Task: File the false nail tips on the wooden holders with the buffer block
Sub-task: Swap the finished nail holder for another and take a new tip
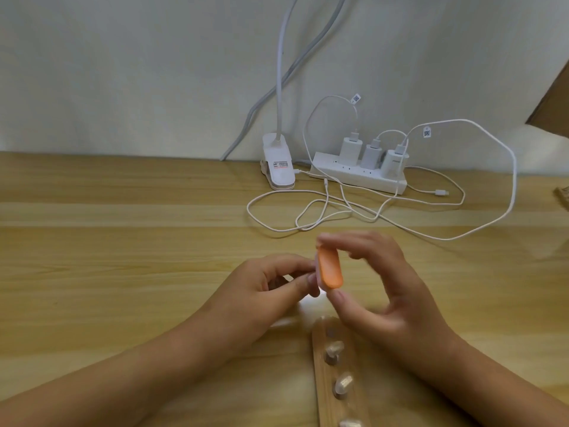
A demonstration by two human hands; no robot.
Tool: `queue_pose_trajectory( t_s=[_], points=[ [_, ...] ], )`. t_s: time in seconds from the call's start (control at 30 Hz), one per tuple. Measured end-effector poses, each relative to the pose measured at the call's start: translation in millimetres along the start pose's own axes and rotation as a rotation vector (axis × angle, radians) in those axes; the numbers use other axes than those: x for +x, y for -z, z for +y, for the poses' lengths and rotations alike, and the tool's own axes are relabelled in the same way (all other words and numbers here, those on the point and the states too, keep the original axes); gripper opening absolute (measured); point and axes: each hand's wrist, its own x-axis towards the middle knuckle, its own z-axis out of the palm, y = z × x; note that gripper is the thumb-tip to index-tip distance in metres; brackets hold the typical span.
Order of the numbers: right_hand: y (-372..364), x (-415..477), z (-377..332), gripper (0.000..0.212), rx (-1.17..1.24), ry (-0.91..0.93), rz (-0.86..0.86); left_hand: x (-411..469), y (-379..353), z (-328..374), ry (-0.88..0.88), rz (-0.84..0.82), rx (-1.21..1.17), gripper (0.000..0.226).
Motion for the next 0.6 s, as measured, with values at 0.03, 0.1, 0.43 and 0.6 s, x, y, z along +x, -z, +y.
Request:
queue_pose_trajectory(
  t_s=[0.03,0.1,0.43,0.6],
  points=[
    [0.1,1.4,2.8,0.043,-0.016,-0.029,-0.010,-0.3,0.3,0.2,0.003,0.002,-0.004,0.013],
    [2.5,4.3,8.3,0.040,0.030,-0.161,0.019,-1.2,1.2,-0.1,0.012,0.006,-0.011,0.015],
    [-1.3,1.0,5.5,0.041,0.052,-0.184,0.029,-2.4,0.3,5.0,0.060,0.006,-0.073,0.017],
    [3.4,5.1,15.0,0.037,0.219,-0.358,0.135,-3.9,-1.3,3.8,0.062,-0.098,0.012,0.011]
  ],
)
